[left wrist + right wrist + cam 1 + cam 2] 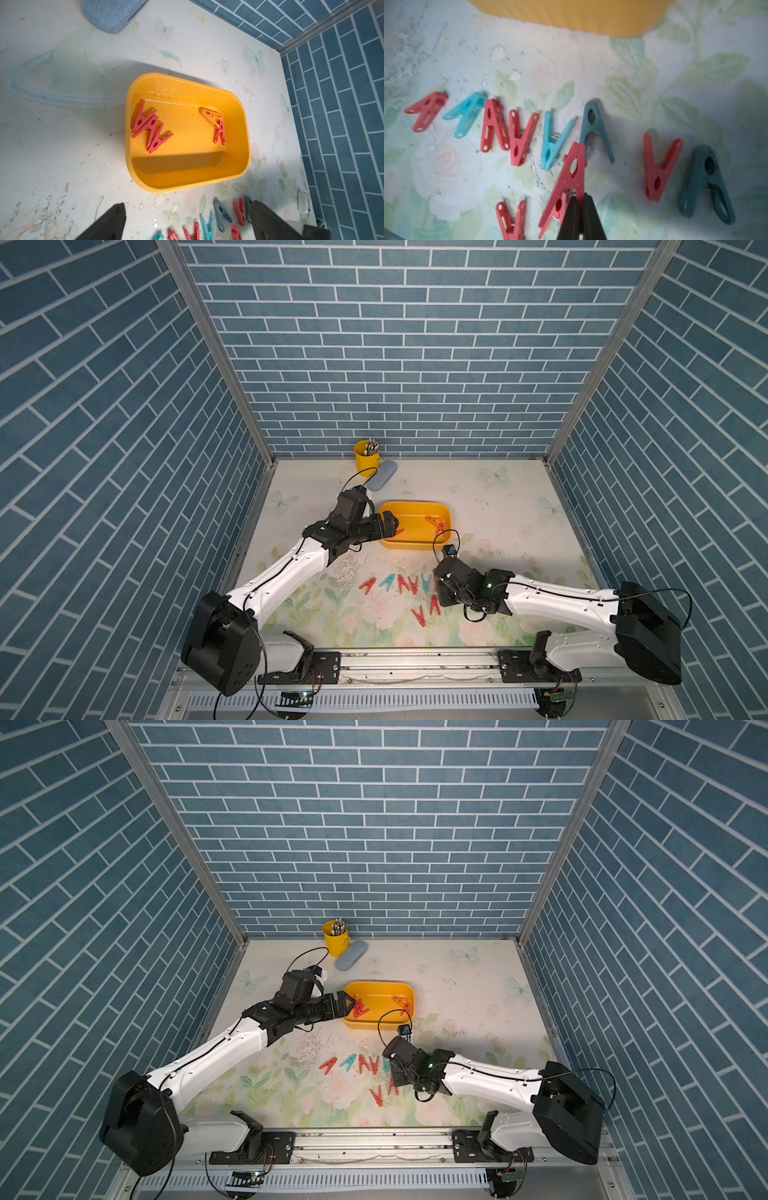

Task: Take the clothespins out of the storage box
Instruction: Place the clothespin at the center of the board.

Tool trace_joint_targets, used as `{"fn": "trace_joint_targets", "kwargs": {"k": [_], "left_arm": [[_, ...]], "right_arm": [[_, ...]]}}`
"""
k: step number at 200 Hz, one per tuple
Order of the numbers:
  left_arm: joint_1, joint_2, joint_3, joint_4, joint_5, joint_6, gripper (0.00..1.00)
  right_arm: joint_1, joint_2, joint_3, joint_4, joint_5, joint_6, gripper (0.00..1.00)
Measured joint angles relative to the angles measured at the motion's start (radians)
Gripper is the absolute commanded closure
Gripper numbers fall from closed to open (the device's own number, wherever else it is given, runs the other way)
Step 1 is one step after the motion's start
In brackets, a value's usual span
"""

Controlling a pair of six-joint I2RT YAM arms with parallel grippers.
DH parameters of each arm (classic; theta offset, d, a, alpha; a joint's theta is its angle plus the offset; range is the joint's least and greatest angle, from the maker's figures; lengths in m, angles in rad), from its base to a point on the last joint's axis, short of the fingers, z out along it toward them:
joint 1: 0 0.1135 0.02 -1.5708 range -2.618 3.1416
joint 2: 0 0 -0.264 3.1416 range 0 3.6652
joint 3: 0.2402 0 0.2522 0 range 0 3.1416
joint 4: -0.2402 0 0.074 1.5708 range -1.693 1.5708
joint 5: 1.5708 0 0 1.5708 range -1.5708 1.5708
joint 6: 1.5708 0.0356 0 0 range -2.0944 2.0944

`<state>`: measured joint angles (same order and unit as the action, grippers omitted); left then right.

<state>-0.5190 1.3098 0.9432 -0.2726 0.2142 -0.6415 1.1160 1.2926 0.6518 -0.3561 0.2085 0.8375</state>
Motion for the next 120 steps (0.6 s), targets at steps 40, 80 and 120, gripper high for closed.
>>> {"fn": "trace_joint_targets", "kwargs": {"k": [40,80,120], "left_arm": [[-0.044,-0.023,-0.009,-0.011,-0.032,-0.021,0.0],[-0.07,-0.035,-0.01,-0.017,-0.057,-0.038,0.01],[-0.089,-0.053,-0.01,-0.03,-0.079,-0.047,0.0]], "right_arm": [[0.071,-0.026,-0.078,-0.016,0.02,0.084,1.0],[0.092,-0.034,-0.112,-0.016,0.034,0.125,1.0],[0.111,-0.034,-0.124,-0.018,0.048,0.144,0.92]]}}
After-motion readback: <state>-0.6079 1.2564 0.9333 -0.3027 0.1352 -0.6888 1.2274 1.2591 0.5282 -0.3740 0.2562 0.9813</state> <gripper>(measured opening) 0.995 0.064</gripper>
